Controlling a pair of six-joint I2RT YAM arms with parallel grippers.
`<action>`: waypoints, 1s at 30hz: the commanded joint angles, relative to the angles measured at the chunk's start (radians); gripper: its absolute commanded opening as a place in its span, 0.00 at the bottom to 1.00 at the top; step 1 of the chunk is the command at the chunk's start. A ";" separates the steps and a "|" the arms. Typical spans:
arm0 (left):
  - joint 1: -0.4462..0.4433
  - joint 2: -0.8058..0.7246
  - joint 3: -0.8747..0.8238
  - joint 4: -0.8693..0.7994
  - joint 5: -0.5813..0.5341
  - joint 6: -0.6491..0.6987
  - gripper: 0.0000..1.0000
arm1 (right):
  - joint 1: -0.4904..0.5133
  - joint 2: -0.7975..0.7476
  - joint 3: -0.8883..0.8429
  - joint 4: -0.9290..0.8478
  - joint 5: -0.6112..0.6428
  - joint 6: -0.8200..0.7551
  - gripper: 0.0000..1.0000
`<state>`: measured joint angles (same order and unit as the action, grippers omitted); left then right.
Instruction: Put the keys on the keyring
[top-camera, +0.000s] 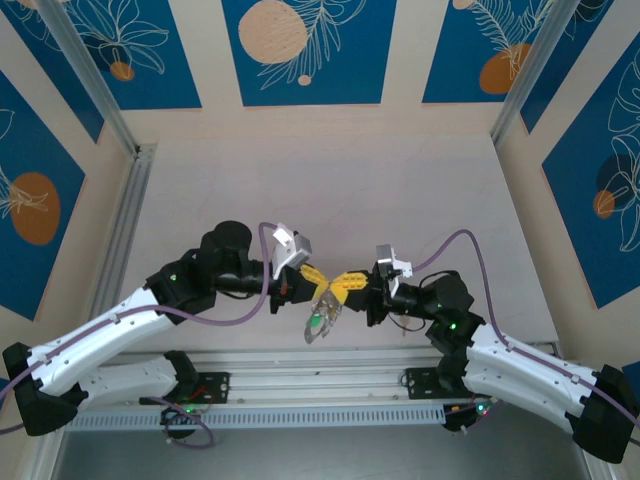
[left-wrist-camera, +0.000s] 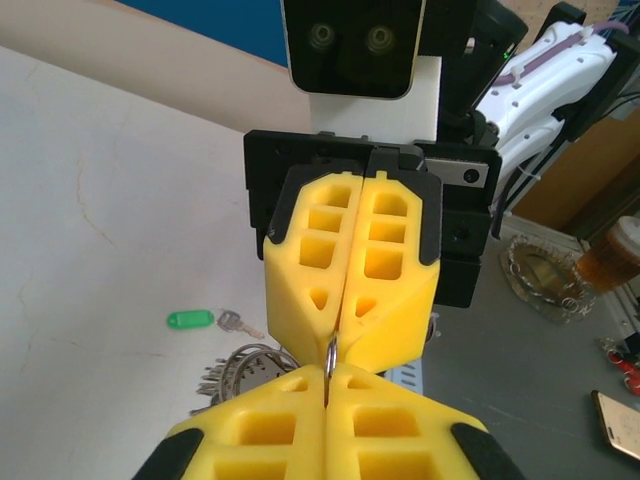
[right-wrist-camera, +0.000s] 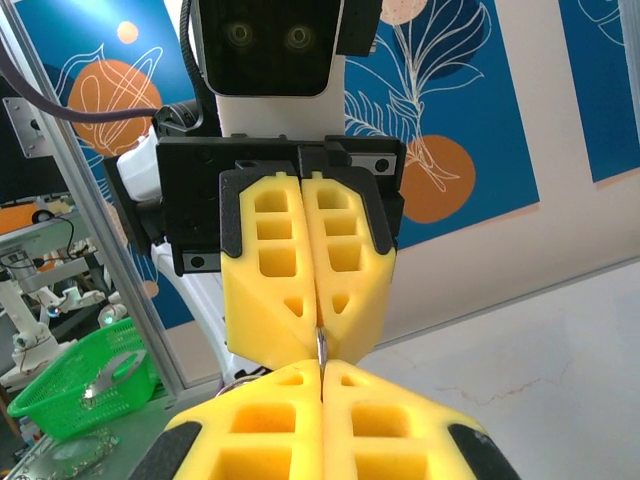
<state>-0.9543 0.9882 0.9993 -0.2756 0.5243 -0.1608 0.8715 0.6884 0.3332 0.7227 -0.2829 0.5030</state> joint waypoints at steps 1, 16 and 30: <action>-0.004 -0.012 -0.016 0.023 0.027 -0.015 0.03 | 0.010 -0.020 0.004 0.095 0.038 0.011 0.00; -0.004 -0.021 0.097 -0.234 -0.034 0.093 0.00 | 0.024 -0.069 0.179 -0.489 0.087 -0.178 0.27; -0.006 0.148 0.357 -0.679 -0.006 0.273 0.00 | 0.031 -0.045 0.322 -0.878 0.006 -0.346 0.45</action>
<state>-0.9543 1.1229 1.3022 -0.8402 0.4797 0.0490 0.8932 0.6304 0.6243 -0.0593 -0.2432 0.2031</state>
